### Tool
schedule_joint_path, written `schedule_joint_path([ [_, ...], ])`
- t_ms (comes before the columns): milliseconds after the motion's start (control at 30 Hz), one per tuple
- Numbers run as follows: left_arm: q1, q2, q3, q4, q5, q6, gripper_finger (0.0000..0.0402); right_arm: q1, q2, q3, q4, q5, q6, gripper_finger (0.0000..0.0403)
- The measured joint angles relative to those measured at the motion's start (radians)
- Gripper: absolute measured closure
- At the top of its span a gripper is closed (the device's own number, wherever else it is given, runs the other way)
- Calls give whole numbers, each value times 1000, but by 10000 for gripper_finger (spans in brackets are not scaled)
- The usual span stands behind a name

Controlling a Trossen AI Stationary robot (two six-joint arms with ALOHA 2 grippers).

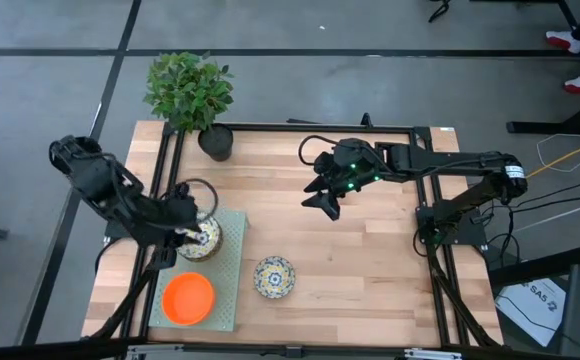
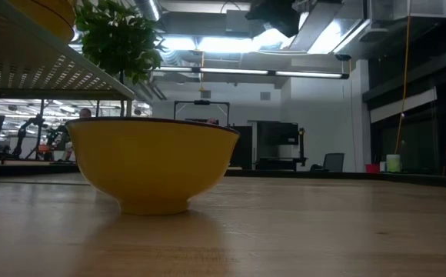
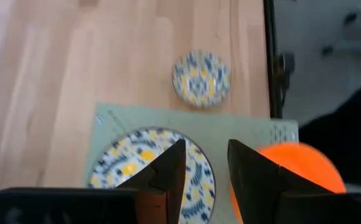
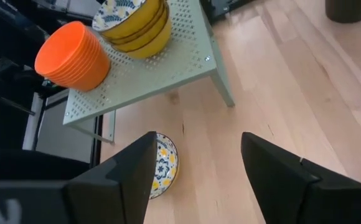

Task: Pick & Place Mini bowls
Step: Stack the patterned bowl on top of the patterned bowl on the shelf

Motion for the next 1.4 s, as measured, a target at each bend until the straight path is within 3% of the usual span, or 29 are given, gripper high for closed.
schedule_joint_path([
  [267,3,-44,11,14,-90,47,288,97,7,0,7,45,-142,171],
  [667,53,-41,11,19,-29,219,288,264,130,0,-2,69,-404,171],
  [967,71,-41,11,27,-15,224,288,318,221,0,3,85,-542,171],
  [1267,26,-51,-21,80,4,200,288,355,289,0,81,123,-562,171],
  [1400,0,-71,-85,176,-2,232,288,391,318,0,100,205,-558,171],
])
